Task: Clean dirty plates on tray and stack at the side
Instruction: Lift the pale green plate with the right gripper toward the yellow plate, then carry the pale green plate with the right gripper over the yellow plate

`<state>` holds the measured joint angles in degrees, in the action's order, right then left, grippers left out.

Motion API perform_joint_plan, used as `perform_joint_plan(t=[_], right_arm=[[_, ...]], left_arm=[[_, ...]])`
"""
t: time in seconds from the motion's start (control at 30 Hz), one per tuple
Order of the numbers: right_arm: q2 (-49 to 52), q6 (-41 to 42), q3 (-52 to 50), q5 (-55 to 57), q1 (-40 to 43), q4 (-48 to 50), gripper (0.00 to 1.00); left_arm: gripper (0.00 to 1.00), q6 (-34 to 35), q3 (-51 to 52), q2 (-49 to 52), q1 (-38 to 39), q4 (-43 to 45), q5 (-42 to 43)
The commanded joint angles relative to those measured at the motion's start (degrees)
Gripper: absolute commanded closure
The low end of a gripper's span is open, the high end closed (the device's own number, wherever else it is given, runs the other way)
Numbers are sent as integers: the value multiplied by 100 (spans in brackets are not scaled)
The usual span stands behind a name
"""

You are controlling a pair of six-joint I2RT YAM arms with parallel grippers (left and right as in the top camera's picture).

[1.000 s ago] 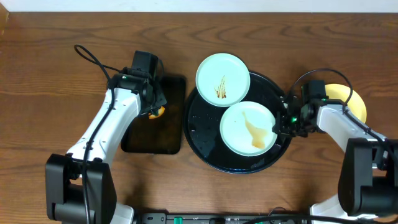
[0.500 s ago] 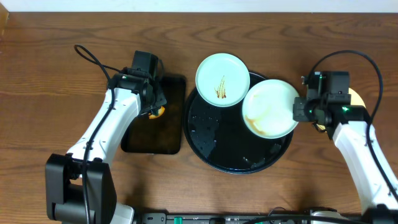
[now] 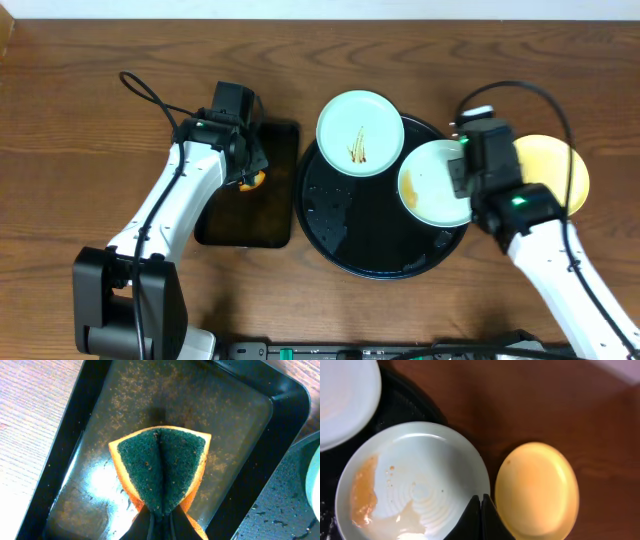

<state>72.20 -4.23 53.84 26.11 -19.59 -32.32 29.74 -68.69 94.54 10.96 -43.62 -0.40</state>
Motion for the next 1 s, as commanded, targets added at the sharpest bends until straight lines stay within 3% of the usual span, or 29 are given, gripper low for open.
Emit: perform_joint_plan(t=[0.0,0.17,0.3,0.43,0.53,0.77,0.97], right_arm=[[-63,-116,96,1207,-468,107,99],[-63,586,96,431,-511,-72,99],[-57,1104,83,-782,-26,-238,90],[-57,1456,83,-1290,651,-382,79],[-57,1493,83,-1853,1263,-463,69],[116,1491,76,-2922,2446,-739,64],[756,1215,74,-3757,2905,-929,64]], left_arm=[[92,-79,22,2,-17,-26,-70],[92,-79,22,2,-17,-26,-70],[92,-79,22,2,-17,-26,-70],[92,-79,22,2,-17,-28,-70],[92,-79,22,2,-17,-26,-70],[92,-79,22,2,-17,-26,-70],[92,-79,22,2,-17,-24,-70]])
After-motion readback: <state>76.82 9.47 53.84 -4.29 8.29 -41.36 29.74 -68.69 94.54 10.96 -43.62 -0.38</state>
